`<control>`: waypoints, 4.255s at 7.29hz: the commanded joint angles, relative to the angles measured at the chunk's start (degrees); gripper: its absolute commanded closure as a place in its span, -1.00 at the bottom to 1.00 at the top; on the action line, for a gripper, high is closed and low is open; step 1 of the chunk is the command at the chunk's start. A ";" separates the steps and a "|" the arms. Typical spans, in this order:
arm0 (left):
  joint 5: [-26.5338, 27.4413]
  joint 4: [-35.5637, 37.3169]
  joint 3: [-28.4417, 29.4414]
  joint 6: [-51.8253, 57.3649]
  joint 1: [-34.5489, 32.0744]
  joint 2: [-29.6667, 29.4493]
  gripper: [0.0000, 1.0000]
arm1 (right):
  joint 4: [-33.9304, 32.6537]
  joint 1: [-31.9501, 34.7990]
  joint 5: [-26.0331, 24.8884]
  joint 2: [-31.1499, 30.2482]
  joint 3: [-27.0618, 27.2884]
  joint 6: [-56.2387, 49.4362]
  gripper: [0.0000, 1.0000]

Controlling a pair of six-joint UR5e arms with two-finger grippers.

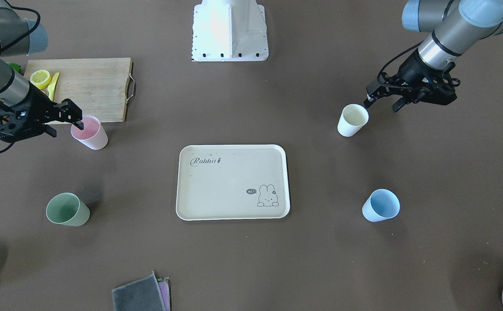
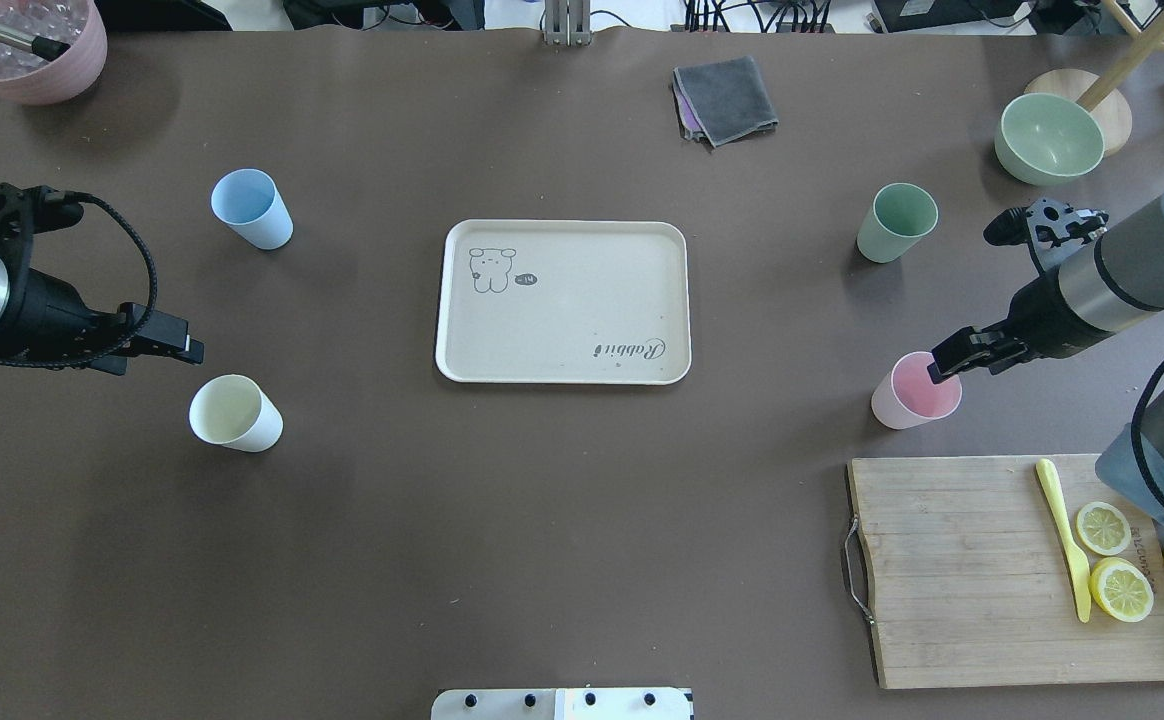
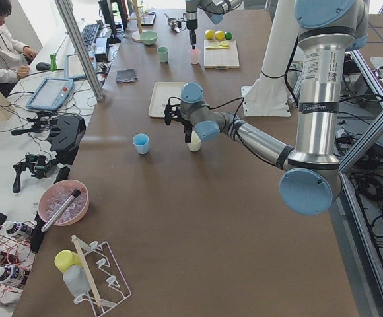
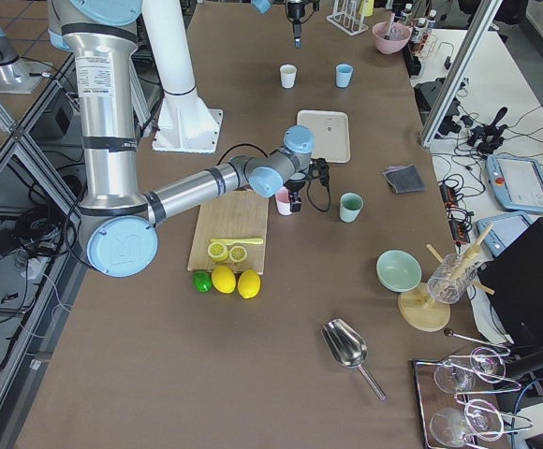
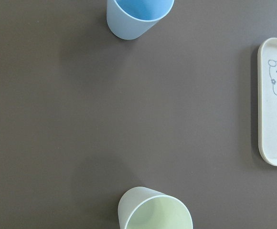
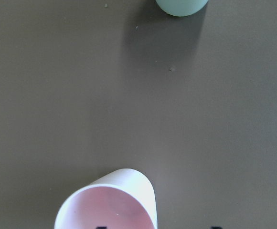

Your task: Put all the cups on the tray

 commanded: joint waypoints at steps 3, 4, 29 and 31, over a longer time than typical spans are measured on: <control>5.56 0.05 3.74 0.16 6.12 -0.21 -0.87 | 0.00 -1.26 0.30 0.38 -1.73 0.07 0.69; 5.58 0.05 4.27 0.16 6.30 -0.30 -0.80 | 0.00 -1.27 0.74 0.56 -1.74 -0.11 1.00; 0.74 15.88 31.85 18.50 -9.67 -33.52 -0.96 | -9.93 14.28 4.98 25.08 -24.65 -4.13 -0.81; 0.74 15.17 35.81 20.28 -10.04 -34.05 -0.96 | -9.23 13.51 3.29 25.08 -27.57 -3.98 -0.73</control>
